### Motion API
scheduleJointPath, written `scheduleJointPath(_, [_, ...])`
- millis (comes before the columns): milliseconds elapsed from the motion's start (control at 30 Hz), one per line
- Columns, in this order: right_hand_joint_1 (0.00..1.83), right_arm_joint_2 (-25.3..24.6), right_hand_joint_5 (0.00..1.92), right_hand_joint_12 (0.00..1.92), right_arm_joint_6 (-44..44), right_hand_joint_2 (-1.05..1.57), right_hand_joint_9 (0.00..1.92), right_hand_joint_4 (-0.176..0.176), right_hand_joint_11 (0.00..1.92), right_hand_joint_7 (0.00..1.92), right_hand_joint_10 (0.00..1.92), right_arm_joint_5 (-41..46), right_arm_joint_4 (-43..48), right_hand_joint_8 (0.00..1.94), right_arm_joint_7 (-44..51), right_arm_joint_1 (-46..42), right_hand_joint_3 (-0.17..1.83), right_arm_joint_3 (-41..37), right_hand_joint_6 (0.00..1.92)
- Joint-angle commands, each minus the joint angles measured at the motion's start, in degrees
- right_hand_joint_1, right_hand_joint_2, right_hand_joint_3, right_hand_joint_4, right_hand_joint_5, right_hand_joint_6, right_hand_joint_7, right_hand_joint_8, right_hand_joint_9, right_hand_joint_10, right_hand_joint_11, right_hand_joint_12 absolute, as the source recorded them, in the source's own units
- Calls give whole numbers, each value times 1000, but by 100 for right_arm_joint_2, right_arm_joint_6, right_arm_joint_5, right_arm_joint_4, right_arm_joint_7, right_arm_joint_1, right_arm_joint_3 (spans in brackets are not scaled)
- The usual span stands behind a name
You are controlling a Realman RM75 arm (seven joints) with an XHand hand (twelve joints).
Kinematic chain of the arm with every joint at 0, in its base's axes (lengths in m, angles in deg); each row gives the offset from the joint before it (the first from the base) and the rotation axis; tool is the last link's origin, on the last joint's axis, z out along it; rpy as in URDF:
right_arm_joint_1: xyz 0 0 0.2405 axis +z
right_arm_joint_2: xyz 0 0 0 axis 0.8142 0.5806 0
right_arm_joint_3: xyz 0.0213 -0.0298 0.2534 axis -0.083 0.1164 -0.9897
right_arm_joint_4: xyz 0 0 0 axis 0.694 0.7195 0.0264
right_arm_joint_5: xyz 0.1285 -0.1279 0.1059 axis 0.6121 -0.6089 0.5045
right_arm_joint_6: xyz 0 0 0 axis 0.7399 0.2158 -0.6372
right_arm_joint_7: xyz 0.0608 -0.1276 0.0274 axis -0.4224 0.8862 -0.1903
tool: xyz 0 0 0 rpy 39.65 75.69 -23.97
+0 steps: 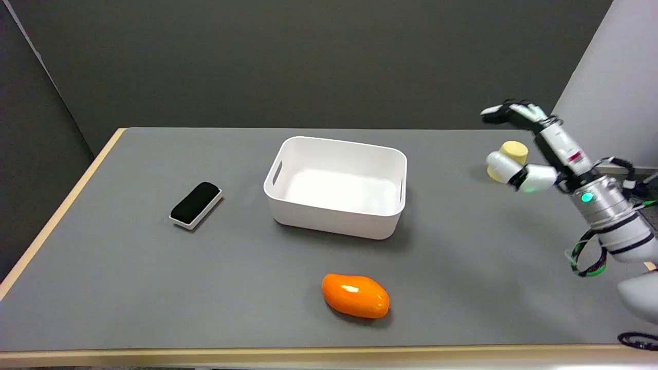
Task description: Pick up mango.
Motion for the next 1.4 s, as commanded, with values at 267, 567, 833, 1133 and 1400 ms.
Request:
scheduleJointPath(267, [611,-1271,413,1249,-25,623,370,-48,114,548,939,-1708,3916,662,2873,-3246,881,-804,803])
scheduleJointPath(567, [646,-1298,406,1253,256,623,379,-45,120,555,947,-1601,4413,675,2866,-3526,891,-326,780])
scheduleJointPath(833, [661,-1088,369,1270,-1396,665,346,-106,129,522,976,-1572,4997,676,2884,-3287,868,276,718])
scheduleJointPath(1133, [723,-1183,378,1337,-2660,640,388,-130,170,551,1016,-1548,5451,716,4264,-2600,910,1130,740])
scheduleJointPath(1400, [794,-1240,431,1397,-4155,632,474,-110,233,615,1118,-1412,5475,802,4320,-2040,918,1698,881])
